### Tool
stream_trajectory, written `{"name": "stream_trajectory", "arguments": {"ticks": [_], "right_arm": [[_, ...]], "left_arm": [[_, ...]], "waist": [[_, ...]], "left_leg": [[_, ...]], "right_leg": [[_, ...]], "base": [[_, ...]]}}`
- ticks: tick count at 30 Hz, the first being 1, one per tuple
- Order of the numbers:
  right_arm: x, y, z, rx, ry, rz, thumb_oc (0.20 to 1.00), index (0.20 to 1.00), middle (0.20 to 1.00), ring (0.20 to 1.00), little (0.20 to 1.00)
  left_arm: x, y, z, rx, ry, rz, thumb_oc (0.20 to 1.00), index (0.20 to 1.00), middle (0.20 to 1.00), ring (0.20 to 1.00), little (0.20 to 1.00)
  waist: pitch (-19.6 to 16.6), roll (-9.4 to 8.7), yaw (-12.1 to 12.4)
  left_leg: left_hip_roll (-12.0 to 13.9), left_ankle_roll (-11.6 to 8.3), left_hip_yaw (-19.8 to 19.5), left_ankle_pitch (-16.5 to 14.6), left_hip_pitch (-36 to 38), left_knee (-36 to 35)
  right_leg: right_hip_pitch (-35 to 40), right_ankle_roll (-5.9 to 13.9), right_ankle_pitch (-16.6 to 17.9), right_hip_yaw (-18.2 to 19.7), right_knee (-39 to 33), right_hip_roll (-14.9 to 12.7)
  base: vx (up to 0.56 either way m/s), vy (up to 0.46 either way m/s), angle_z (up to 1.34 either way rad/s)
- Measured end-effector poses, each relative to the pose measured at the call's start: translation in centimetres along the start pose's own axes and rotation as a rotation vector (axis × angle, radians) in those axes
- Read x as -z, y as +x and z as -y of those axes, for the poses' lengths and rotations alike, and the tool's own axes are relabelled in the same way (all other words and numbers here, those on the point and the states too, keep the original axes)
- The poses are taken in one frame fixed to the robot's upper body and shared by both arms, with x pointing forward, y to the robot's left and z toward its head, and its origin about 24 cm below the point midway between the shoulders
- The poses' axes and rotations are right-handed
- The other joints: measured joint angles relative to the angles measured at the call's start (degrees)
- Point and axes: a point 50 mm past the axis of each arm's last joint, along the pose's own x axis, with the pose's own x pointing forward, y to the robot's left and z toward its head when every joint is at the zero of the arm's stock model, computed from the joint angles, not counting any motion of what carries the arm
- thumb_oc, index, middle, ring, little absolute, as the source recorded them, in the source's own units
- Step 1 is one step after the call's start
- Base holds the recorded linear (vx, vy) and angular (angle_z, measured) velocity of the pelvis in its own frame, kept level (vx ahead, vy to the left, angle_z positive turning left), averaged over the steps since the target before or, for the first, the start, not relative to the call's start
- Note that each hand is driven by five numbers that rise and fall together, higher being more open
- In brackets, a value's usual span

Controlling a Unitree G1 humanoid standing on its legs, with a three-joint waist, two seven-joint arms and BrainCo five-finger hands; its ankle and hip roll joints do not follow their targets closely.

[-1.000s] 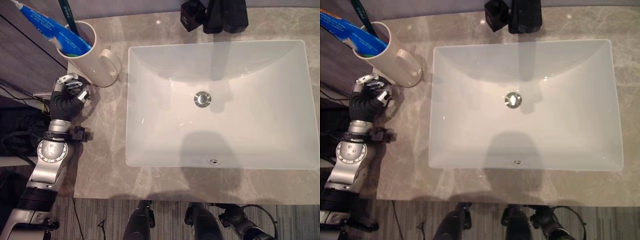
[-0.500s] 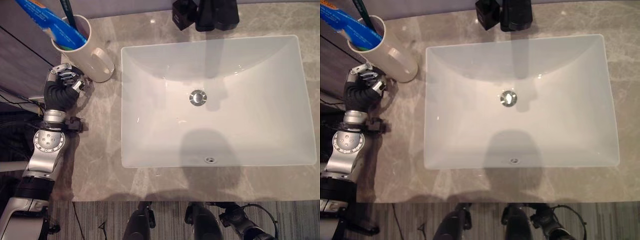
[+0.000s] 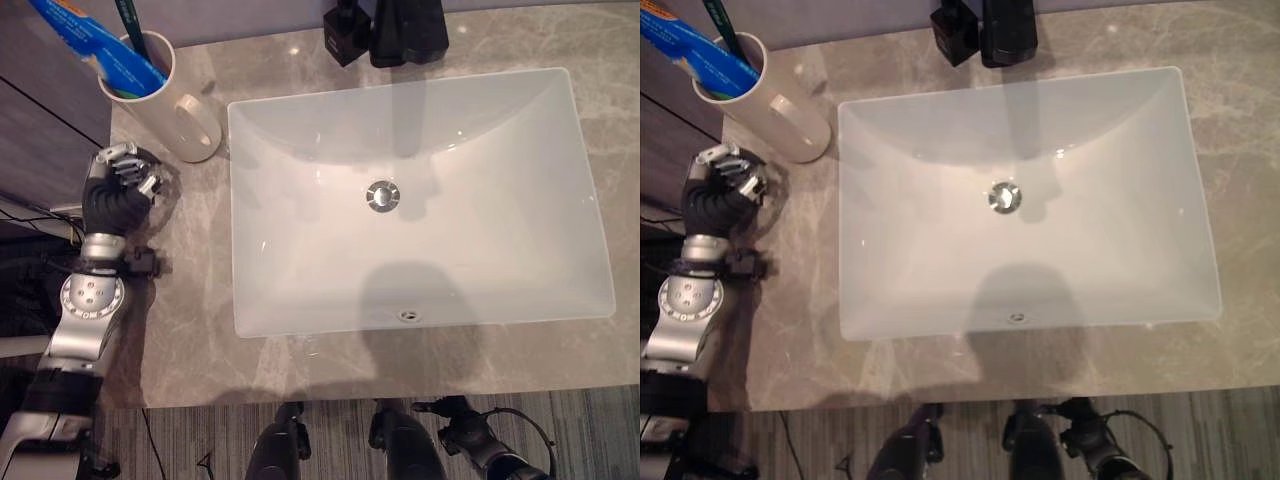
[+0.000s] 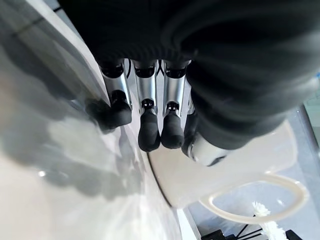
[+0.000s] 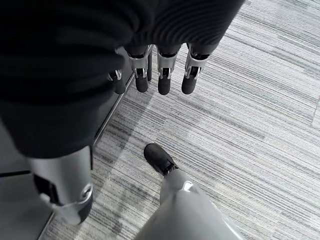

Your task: Put brush and paste in cup on sink, flatten towel.

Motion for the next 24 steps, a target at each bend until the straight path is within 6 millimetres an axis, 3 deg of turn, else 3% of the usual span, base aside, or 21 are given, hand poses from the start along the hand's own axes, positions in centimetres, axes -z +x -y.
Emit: {"name": "stream_trajectory", "arguments": {"ticks": [5, 12, 24], "right_arm": [[0.1, 0.1, 0.4, 0.014, 0.012, -0.006, 1.0, 1.0, 1.0, 1.0, 1.0], [0.3, 0.0, 0.5, 0.014, 0.011, -0.007, 1.0, 1.0, 1.0, 1.0, 1.0], [0.6, 0.0, 0.9, 0.023, 0.009, -0.007, 1.0, 1.0, 1.0, 1.0, 1.0]], "left_arm": [[0.3, -1.5, -0.4, 0.017, 0.002, -0.031, 0.2, 0.2, 0.2, 0.2, 0.2], [-0.2, -1.4, 0.4, 0.073, -0.009, -0.017, 0.2, 0.2, 0.2, 0.2, 0.2], [-1.3, 2.0, 1.7, 0.109, 0.089, 0.063, 0.2, 0.2, 0.2, 0.2, 0.2]], "waist": [[0.08, 0.24, 0.56], [0.66, 1.34, 1.06], [0.8, 1.63, 0.62]], "left_leg": [[0.02, 0.05, -0.22, 0.04, 0.08, 0.0], [0.04, 0.1, -0.53, 0.27, -0.41, 0.0], [0.12, 0.06, 0.48, 0.4, -0.84, 0.0]], "right_leg": [[0.12, 0.03, 0.0, -0.07, -0.01, 0.01], [-0.24, 0.0, 0.13, -0.19, -0.02, 0.04], [-1.17, -0.23, 0.39, 0.6, 0.0, 0.15]], "base": [[0.0, 0.0, 0.0], [-0.01, -0.01, 0.01], [0.0, 0.003, -0.02]]}}
